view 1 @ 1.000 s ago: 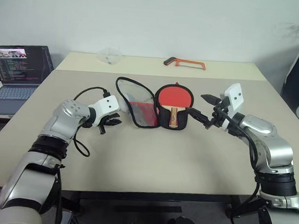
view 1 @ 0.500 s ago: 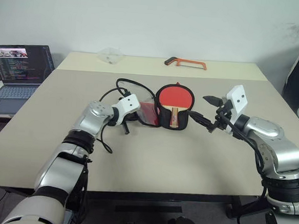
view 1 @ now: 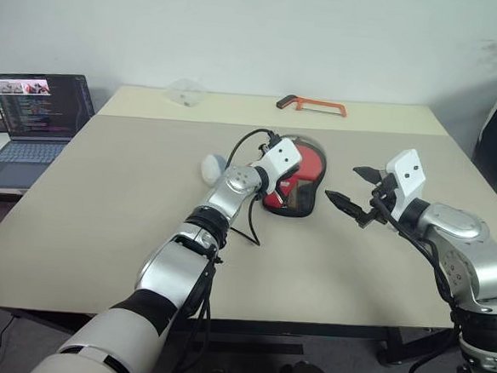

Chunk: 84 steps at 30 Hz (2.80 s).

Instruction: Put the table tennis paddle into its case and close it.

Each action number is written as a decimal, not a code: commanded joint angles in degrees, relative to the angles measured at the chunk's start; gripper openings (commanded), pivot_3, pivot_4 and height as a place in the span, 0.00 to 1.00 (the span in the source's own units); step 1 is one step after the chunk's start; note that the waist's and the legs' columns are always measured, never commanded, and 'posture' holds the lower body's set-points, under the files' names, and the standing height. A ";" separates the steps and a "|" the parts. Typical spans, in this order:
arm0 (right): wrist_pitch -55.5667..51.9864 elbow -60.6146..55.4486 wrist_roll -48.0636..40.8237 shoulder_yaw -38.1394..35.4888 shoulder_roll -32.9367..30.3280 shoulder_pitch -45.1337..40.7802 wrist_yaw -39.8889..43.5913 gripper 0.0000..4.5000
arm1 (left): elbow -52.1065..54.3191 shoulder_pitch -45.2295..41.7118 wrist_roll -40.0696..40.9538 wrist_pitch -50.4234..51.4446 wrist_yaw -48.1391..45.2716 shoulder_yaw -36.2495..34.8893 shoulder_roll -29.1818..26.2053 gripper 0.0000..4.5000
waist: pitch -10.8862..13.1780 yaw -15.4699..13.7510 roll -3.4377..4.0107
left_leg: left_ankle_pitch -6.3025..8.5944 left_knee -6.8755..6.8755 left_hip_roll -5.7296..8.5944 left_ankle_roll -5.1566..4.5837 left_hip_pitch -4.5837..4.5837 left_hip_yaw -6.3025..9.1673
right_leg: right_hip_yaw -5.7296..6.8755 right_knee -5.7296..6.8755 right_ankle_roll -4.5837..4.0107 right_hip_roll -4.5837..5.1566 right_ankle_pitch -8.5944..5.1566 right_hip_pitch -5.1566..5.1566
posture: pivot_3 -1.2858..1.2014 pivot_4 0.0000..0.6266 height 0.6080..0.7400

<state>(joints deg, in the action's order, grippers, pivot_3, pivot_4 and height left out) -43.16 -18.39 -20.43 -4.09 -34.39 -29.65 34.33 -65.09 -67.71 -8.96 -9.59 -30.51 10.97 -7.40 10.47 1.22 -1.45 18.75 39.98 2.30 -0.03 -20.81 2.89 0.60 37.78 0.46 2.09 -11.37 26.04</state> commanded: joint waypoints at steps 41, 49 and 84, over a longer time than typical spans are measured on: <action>-4.19 68.05 -11.14 -15.92 29.07 -29.98 -10.35 1.00 | 66.99 38.59 23.86 42.64 -28.09 -14.45 -40.48 0.99 | -0.01 2.12 0.03 | -0.18 -0.08 -0.17 0.21 0.05 0.08 | -0.08 0.10 -0.27 -0.08 0.18 0.06 | 0.52 0.24 1.00; 1.40 75.59 -9.52 -17.35 29.02 -32.20 -12.24 0.96 | 66.66 38.24 23.62 42.18 -26.72 -13.60 -40.21 1.00 | -0.01 2.08 0.02 | -0.18 -0.07 -0.15 0.22 0.07 0.09 | -0.08 0.10 -0.27 -0.07 0.18 0.03 | 0.52 0.24 1.00; -42.18 16.08 -24.42 -6.56 18.20 -0.23 -8.30 0.01 | 58.71 33.70 21.45 36.50 -28.16 -9.35 -39.05 1.00 | -0.06 0.29 -0.04 | -0.15 -0.27 -0.15 0.16 -0.11 0.29 | 0.12 -0.65 -0.14 -0.06 0.23 -0.10 | 0.52 0.24 1.00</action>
<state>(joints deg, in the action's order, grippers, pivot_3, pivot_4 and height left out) -81.58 1.87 -42.06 -12.04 -15.02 -31.36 23.99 -6.23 -32.29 12.91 28.18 -58.22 1.79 -46.27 10.41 1.51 -1.50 18.60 39.71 2.15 0.13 -20.92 3.20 0.74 37.12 0.33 2.02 -11.13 25.92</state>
